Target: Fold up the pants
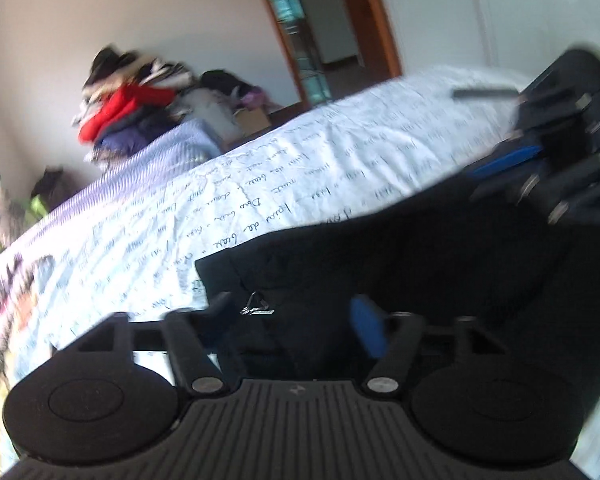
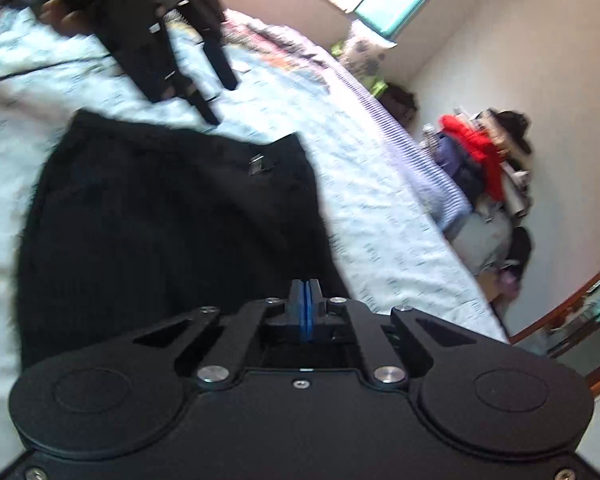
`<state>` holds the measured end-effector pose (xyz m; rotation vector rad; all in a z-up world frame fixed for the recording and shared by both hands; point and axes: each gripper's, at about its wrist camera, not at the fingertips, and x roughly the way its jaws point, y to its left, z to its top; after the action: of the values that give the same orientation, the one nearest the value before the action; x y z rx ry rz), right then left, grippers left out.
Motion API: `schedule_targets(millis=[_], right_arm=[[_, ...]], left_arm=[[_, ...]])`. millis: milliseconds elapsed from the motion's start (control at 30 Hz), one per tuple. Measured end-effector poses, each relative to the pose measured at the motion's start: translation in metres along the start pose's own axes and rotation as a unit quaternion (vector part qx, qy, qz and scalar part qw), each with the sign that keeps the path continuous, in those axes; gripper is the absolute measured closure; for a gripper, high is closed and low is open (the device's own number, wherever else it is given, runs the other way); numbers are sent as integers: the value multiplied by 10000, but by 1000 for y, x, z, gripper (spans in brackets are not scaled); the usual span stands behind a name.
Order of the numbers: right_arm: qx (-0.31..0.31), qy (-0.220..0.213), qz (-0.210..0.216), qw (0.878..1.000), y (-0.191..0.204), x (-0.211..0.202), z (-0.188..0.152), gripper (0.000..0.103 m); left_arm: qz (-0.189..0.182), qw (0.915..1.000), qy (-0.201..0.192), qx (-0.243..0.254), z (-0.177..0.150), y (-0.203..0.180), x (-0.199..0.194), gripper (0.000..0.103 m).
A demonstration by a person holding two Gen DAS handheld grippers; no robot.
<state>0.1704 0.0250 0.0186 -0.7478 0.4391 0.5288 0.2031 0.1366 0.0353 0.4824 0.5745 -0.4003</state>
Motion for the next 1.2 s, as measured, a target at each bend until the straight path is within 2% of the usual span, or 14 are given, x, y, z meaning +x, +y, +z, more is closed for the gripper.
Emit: schedule_targets(millis=[67, 100, 133, 200, 300, 367, 400, 567, 767, 833, 900, 1000, 1067, 1200], right_arm=[[681, 127, 333, 9970, -25, 33, 12, 66], [995, 134, 469, 9938, -35, 53, 19, 38], [1212, 24, 496, 9914, -42, 73, 26, 32], [1514, 38, 675, 9862, -49, 117, 40, 32], [1938, 236, 1113, 9744, -46, 177, 59, 36], [1915, 422, 1205, 9732, -29, 198, 67, 82], [1878, 501, 1048, 9753, -20, 200, 67, 93], [1348, -210, 701, 9882, 5, 151, 65, 93], [374, -400, 339, 9979, 47, 106, 63, 93], [321, -429, 329, 9980, 53, 101, 66, 93], [444, -505, 335, 9972, 52, 95, 68, 93], [666, -652, 300, 9952, 45, 82, 68, 94], [714, -690, 110, 9950, 44, 70, 62, 90], [722, -472, -231, 9960, 42, 22, 30, 73]], left_arm=[[-40, 9996, 112, -274, 4, 1, 7, 28], [-7, 9992, 174, -361, 4, 2, 11, 28], [79, 9985, 283, -452, 3, 4, 15, 28], [191, 9961, 522, -686, 1, 10, 22, 28], [91, 9849, 825, -1519, -6, 37, 29, 28], [-126, 9687, 972, -2280, -9, 59, 34, 28], [-265, 9574, 980, -2704, -10, 70, 34, 27], [-719, 9088, 831, -4024, -11, 100, 40, 27], [-1106, 8614, 793, -4893, -5, 102, 48, 29], [-1048, 8490, 925, -5095, -5, 101, 51, 39], [-1078, 8328, 1098, -5318, -11, 102, 58, 86], [-1182, 8018, 1035, -5766, -28, 104, 56, 96], [-1118, 8014, 931, -5802, -34, 101, 46, 97], [-1056, 8124, 788, -5681, -40, 92, 24, 98]])
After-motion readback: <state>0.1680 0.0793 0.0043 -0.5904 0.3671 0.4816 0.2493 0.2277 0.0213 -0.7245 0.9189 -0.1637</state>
